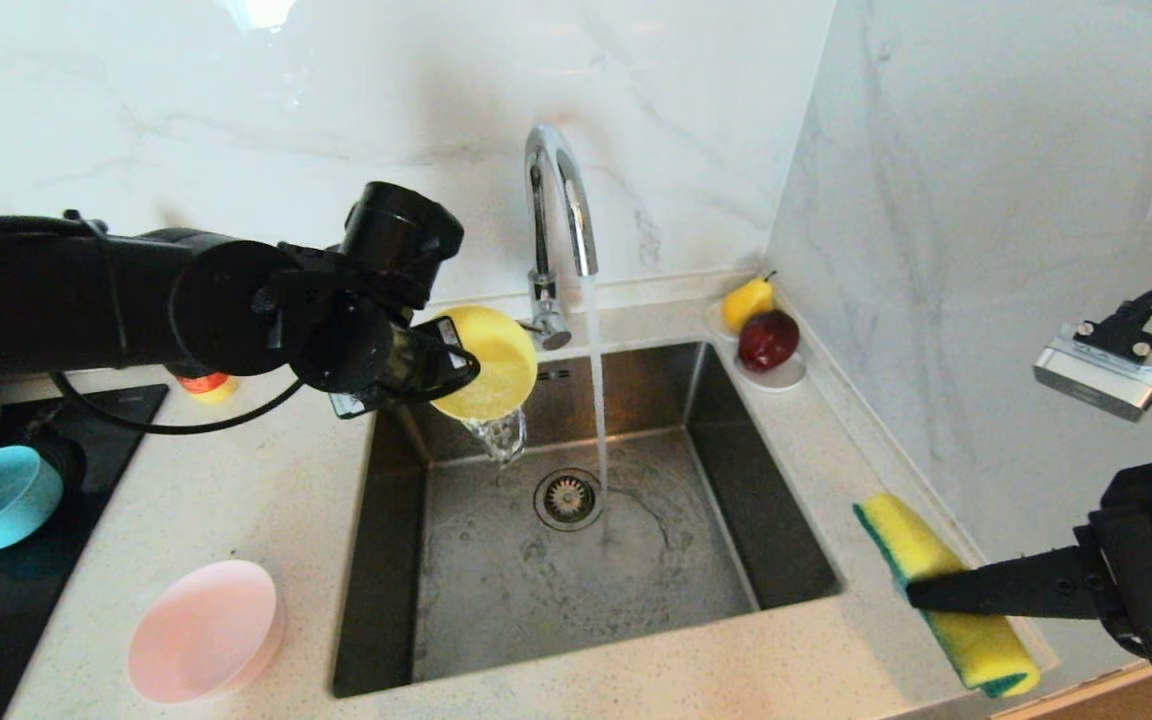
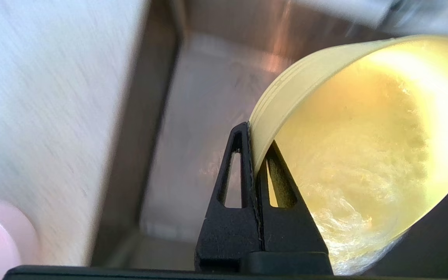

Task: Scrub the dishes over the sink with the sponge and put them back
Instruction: Wash the bowl

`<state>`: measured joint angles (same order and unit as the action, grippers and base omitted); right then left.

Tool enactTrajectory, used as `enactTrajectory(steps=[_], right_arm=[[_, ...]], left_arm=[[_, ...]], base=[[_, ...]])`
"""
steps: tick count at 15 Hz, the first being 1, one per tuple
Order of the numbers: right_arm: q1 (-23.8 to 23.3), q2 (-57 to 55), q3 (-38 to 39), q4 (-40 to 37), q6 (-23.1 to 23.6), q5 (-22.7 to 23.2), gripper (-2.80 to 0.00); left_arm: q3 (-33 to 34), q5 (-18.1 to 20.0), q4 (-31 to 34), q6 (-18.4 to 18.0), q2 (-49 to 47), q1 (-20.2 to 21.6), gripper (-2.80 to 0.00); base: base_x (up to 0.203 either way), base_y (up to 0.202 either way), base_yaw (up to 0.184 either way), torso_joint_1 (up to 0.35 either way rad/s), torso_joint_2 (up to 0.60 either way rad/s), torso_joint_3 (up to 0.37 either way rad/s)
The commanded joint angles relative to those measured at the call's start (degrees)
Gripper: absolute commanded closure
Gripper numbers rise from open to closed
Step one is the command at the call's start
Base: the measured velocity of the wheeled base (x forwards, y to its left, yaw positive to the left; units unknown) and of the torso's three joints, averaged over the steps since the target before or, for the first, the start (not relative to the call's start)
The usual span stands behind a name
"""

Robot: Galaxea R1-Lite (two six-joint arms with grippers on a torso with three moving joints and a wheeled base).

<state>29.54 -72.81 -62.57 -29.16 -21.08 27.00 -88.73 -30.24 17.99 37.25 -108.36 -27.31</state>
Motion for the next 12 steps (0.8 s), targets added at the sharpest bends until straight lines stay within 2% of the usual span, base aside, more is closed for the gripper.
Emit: enactTrajectory(steps=[1, 6, 9, 12], right_arm=[[-0.01, -0.27, 0.52, -0.02, -0.1, 0.19, 0.0], [-0.01, -1.1, -0.05, -0.02, -0.1, 0.16, 0.0], [-0.01, -0.93, -0.27, -0.2, -0.1, 0.16, 0.0], [-0.01, -1.45, -0.04, -0.11, -0.1, 0.16, 0.0]], left_arm=[[3.94, -1.25, -7.23, -5.04, 6.87, 0.14, 0.0], [12.5, -1.29, -36.2, -23.15, 9.44, 2.4, 0.0], [15.7, -0.11, -52.56, -30.44, 9.54, 4.08, 0.0], [16.95, 4.61, -64.81, -35.43, 9.72, 4.84, 0.0]], base=[[0.0, 0.0, 0.0, 0.0, 0.0, 0.0], [0.0, 0.0, 0.0, 0.0, 0.0, 0.0], [0.0, 0.0, 0.0, 0.0, 0.0, 0.0], [0.0, 0.0, 0.0, 0.0, 0.0, 0.0]])
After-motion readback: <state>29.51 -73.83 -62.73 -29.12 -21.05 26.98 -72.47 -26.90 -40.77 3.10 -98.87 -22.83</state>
